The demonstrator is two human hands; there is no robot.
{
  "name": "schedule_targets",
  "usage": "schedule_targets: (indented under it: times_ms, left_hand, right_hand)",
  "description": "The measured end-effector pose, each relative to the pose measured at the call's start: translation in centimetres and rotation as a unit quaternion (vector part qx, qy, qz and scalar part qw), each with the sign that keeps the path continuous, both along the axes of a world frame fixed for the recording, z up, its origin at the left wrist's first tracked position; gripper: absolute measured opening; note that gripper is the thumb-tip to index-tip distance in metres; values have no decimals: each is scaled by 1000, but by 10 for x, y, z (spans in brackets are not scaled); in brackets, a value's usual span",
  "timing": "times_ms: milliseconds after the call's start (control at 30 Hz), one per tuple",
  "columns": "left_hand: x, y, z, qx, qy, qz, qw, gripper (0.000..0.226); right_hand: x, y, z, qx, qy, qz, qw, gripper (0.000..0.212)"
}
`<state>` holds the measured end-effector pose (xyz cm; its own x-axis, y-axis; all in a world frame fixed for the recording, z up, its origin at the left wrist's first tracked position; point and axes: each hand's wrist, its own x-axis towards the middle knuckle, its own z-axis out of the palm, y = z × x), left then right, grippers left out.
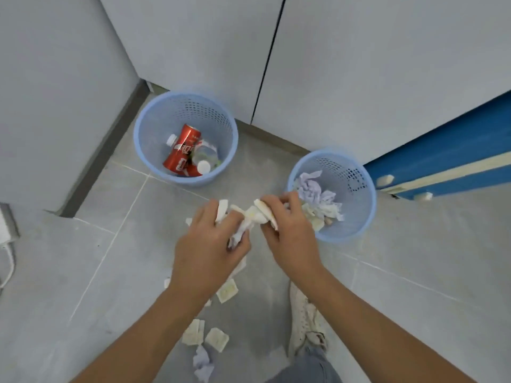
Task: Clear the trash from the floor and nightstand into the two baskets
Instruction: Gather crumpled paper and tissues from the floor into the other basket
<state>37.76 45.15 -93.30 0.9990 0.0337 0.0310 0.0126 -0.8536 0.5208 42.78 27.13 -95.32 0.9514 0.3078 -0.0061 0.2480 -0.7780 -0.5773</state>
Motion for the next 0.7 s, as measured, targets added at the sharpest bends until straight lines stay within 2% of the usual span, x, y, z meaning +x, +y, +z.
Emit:
schedule_targets:
  times_ms: [167,367,467,700]
  left_hand:
    - [69,-91,17,-38,4,-35,999,22]
    - [124,-169,-26,-5,68,-74,995,29]
    - [147,-187,-47,32,118,-64,990,33]
    - [162,-225,-63,34,136,-60,988,45]
  right_hand:
    - [38,-88,18,-24,-13,-84,996,34]
    - [72,-171,-16,-69,27,-169,983,26]
    - [90,-187,-36,-73,77,-204,973,28]
    - [122,-185,-53,-46,136,-188,972,26]
